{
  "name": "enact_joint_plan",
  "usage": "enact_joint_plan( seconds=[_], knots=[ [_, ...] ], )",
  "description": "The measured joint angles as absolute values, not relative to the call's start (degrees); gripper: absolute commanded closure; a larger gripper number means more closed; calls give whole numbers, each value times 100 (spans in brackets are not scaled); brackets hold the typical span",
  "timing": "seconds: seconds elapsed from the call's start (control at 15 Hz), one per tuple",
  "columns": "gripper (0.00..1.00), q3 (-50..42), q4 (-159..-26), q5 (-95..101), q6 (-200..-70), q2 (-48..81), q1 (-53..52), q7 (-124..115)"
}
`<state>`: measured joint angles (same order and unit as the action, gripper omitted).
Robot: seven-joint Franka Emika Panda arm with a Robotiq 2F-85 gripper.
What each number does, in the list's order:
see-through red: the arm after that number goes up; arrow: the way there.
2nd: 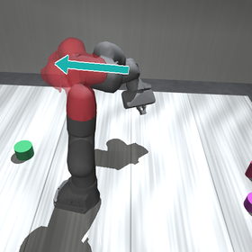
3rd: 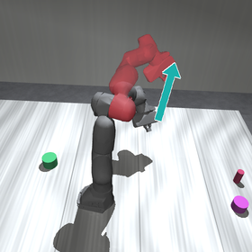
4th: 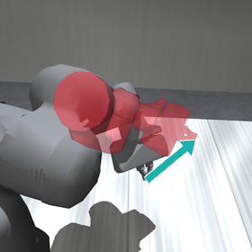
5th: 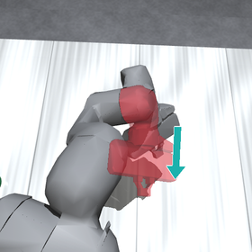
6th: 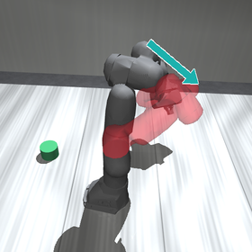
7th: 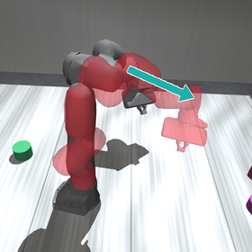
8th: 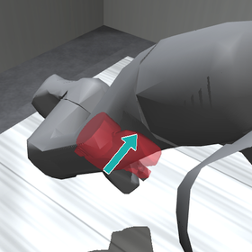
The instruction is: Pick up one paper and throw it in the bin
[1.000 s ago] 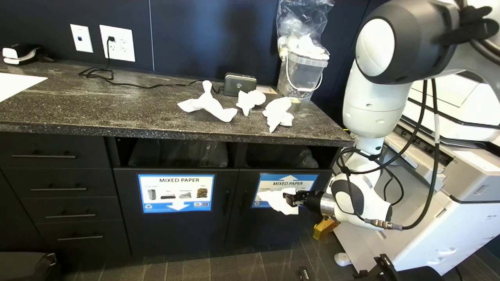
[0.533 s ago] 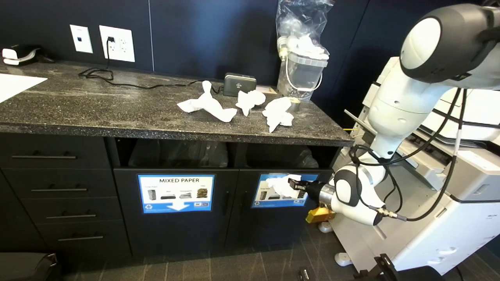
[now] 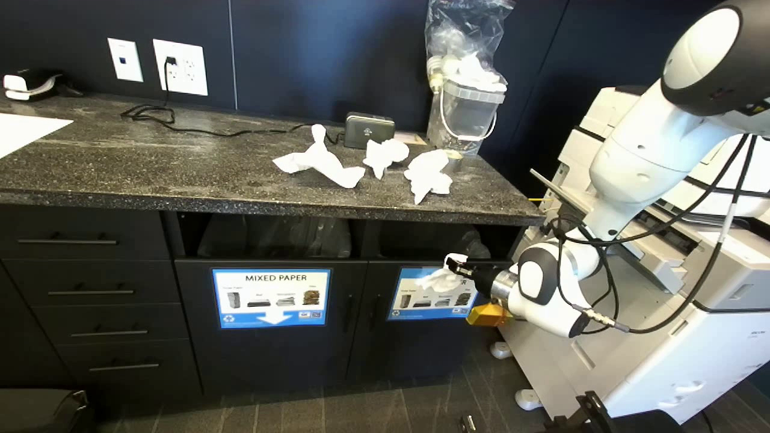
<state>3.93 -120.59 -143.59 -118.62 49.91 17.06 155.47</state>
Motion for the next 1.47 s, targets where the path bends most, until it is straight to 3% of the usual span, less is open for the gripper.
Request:
enact_joint_plan(
  seconds=[1.47],
  knots=[
    [86, 1489, -12228, -14359, -11174, 4885, 2701, 15546]
  ],
)
